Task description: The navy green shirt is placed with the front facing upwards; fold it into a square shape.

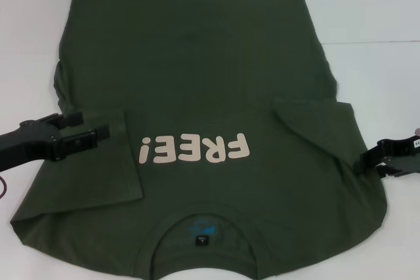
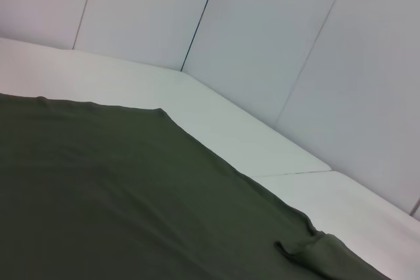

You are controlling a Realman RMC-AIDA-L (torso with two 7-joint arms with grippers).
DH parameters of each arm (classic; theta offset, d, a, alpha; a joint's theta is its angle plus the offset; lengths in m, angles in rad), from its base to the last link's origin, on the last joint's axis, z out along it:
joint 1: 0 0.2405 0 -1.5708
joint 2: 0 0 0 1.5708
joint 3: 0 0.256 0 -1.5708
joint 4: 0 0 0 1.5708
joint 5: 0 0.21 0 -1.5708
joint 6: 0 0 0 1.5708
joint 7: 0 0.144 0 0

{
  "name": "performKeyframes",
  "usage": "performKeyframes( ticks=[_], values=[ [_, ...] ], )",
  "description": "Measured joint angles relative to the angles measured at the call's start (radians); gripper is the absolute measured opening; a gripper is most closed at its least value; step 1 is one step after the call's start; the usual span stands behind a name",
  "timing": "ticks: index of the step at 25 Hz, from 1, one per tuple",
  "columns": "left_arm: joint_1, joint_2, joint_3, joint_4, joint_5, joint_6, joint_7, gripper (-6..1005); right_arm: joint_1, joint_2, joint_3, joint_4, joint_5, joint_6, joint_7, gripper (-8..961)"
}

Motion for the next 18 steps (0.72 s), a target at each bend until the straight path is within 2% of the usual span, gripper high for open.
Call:
performKeyframes(
  ticks=[9,15,18],
  values=[
    [-0.005,0.000,0.000,0.000,0.000,-0.001,0.000,862,0.005,0.002,-0.007,0.000,0.000,0.001,0.003,291],
    [-0.006,0.000,0.000,0.000,0.000,-0.001,0.000,862,0.006,0.003,-0.016,0.000,-0.001,-0.003,0.003,123],
    [-0.006,0.002,0.000,0.000,0.000,-0.001,0.000,861,0.005,0.003,-0.028,0.000,-0.003,-0.003,0.002,124]
  ],
)
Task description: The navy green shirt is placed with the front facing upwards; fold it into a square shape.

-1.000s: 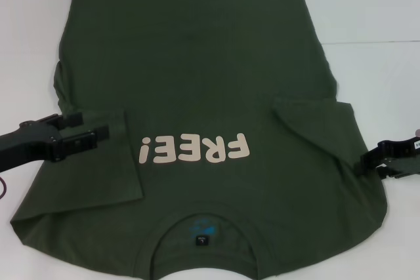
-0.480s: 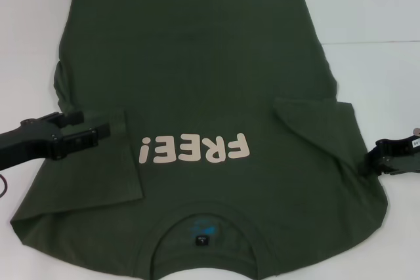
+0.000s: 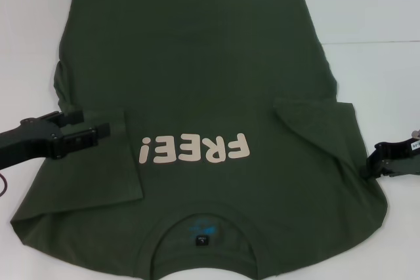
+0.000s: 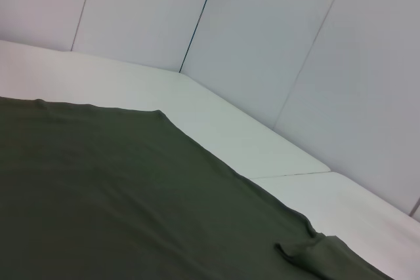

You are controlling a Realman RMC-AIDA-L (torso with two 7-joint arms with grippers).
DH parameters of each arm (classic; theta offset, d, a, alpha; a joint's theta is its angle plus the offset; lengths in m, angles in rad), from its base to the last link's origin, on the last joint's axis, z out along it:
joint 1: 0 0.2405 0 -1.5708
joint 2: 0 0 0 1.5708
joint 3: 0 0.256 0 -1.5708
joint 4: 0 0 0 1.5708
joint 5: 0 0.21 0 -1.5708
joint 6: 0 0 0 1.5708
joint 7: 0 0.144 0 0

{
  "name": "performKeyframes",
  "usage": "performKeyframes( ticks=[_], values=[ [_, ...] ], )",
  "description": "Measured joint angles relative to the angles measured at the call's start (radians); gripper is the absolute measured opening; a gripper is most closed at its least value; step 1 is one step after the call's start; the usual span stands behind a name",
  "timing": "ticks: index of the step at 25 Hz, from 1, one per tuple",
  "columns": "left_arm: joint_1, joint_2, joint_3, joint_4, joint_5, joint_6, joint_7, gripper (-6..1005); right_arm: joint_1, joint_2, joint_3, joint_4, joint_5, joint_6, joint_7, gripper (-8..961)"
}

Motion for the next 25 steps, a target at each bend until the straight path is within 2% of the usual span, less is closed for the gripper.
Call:
performKeyframes(
  ticks=[8,19,21,25],
  values=[
    [0.000,-0.001,0.000,0.000,0.000,0.000,0.000,862,0.001,0.000,-0.016,-0.005,0.000,-0.002,-0.007,54],
    [-0.001,-0.002,-0.002,0.000,-0.005,0.000,0.000,861,0.004,0.004,-0.010,-0.010,0.008,-0.005,-0.024,53],
    [-0.001,-0.002,-0.002,0.000,-0.007,0.000,0.000,861,0.005,0.004,-0.007,-0.011,0.015,-0.005,-0.029,7],
    [-0.001,-0.002,-0.001,0.000,-0.008,0.000,0.000,861,0.006,0.005,-0.007,-0.012,0.053,-0.005,-0.041,9]
  ],
)
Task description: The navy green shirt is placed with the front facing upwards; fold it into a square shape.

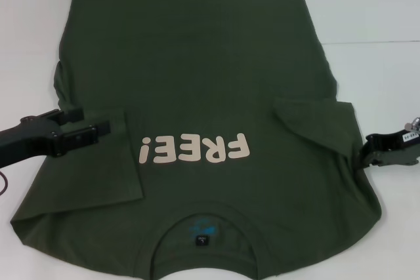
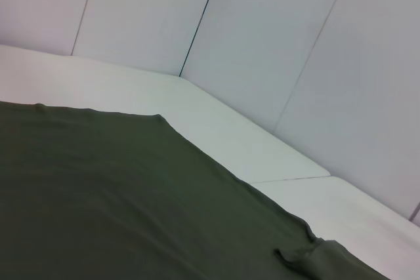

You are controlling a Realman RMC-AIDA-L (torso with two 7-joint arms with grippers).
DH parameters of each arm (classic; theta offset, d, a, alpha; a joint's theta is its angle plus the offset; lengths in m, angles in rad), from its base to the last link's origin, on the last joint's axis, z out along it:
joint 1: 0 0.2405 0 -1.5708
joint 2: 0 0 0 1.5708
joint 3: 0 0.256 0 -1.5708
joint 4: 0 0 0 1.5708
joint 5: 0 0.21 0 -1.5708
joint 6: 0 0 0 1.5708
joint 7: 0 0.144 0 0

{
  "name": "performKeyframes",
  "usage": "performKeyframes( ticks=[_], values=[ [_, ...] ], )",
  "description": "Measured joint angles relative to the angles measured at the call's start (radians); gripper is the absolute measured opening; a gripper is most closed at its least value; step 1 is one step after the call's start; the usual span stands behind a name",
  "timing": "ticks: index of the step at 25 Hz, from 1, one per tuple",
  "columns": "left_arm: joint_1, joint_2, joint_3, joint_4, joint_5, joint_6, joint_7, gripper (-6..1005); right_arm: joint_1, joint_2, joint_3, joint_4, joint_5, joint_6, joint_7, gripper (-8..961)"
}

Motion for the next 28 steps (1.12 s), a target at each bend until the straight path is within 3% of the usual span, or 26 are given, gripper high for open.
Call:
performKeyframes(
  ticks=[22,28],
  values=[
    [-0.001,0.002,0.000,0.000,-0.003,-0.002,0.000,861,0.079,0.022,-0.007,-0.036,0.073,-0.039,-0.097,7],
    [-0.002,0.001,-0.002,-0.001,-0.016,-0.003,0.000,862,0.121,0.044,-0.007,-0.037,0.074,-0.041,-0.153,7]
  ],
)
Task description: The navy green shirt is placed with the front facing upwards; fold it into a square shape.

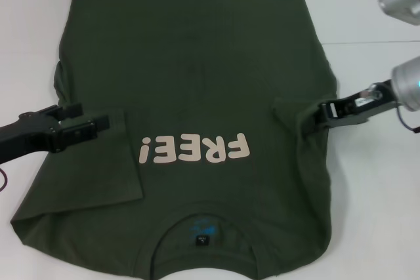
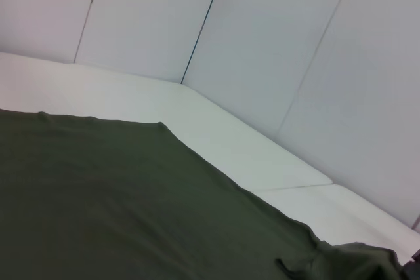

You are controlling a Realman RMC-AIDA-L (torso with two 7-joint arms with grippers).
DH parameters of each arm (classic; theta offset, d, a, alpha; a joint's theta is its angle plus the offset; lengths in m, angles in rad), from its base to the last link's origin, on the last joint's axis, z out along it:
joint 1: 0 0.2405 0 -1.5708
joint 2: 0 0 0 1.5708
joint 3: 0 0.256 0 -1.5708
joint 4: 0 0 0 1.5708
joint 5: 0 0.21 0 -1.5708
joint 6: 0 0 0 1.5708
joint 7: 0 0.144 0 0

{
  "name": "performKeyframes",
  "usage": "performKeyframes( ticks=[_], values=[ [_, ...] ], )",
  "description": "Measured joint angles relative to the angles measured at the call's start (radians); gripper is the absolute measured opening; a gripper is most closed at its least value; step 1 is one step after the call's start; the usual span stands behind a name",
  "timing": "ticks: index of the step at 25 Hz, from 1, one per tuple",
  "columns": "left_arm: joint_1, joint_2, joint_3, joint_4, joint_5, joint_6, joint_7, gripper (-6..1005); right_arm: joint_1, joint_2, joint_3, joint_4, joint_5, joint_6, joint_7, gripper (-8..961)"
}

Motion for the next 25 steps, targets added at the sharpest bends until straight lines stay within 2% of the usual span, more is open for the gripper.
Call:
performKeyframes(
  ticks=[5,11,14,18,25],
  values=[
    [0.000,-0.003,-0.009,-0.003,-0.002,-0.002,-0.001,862,0.044,0.037,-0.020,0.004,0.000,0.003,-0.046,8],
    [0.002,-0.004,-0.010,-0.004,-0.002,-0.012,-0.015,862,0.067,0.067,-0.131,0.000,-0.002,0.021,-0.075,13],
    [0.003,-0.004,-0.010,-0.004,-0.002,-0.012,-0.017,862,0.071,0.070,-0.150,0.002,-0.004,0.028,-0.075,20],
    [0.000,-0.004,-0.010,-0.004,-0.002,-0.012,-0.018,861,0.058,0.064,-0.130,-0.004,0.024,0.020,-0.116,92],
    [-0.005,-0.004,-0.010,-0.004,-0.007,-0.012,-0.029,861,0.030,0.050,-0.121,-0.004,0.161,0.003,-0.229,218]
  ],
)
